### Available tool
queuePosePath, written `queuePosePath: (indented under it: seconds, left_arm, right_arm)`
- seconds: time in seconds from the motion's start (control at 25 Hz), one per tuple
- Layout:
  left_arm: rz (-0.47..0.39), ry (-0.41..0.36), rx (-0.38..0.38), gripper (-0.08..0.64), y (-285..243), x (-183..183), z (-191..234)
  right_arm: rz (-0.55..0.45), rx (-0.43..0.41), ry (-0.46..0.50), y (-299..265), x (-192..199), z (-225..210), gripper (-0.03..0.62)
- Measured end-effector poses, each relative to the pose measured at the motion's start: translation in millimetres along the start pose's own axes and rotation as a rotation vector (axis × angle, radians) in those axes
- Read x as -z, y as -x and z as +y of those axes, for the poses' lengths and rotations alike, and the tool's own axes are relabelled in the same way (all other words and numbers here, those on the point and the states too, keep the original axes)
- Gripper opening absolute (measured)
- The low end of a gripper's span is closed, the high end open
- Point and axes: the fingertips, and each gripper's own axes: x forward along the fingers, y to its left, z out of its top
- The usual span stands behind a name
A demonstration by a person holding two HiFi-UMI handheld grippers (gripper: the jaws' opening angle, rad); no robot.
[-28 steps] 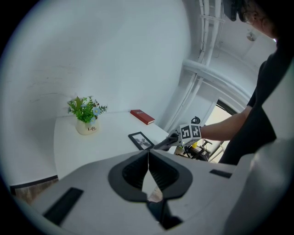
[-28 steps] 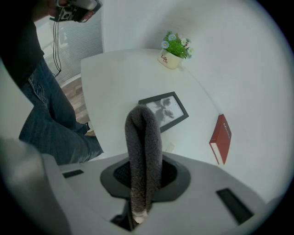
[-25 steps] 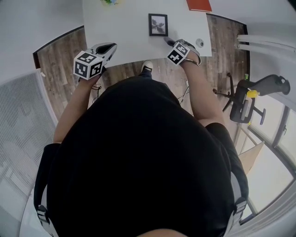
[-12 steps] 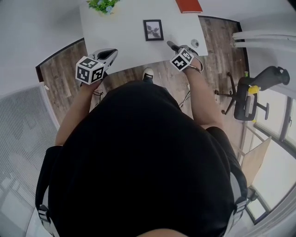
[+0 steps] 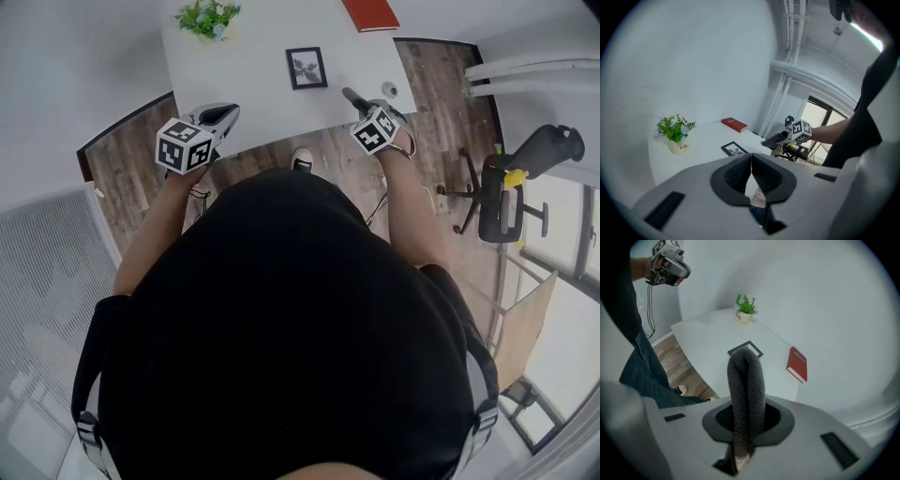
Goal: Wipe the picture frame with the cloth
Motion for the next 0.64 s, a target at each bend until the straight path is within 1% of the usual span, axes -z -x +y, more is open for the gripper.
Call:
queuePosePath:
  seconds: [0.08, 0.32, 0.48, 0.64]
  left_arm:
    - [0.003, -0.01, 0.006, 0.011, 0, -2, -5]
    - [0.0, -0.036, 0.017, 0.011, 4, -5, -13]
    - [-0.001, -0.045, 0.022, 0.011, 6, -6, -20]
    - [0.002, -0.047, 0.03, 0.011, 9, -4, -22]
  right_arm:
    - [-0.01, 0.021, -0.009, 11, 2, -5, 0.043]
    - [-0.054, 0.042, -0.097, 39, 4, -14, 0.043]
    - [-0.104, 0.022, -0.204, 55, 8, -16, 0.043]
    - [-0.143, 0.004, -0.29, 66, 8, -15, 0.043]
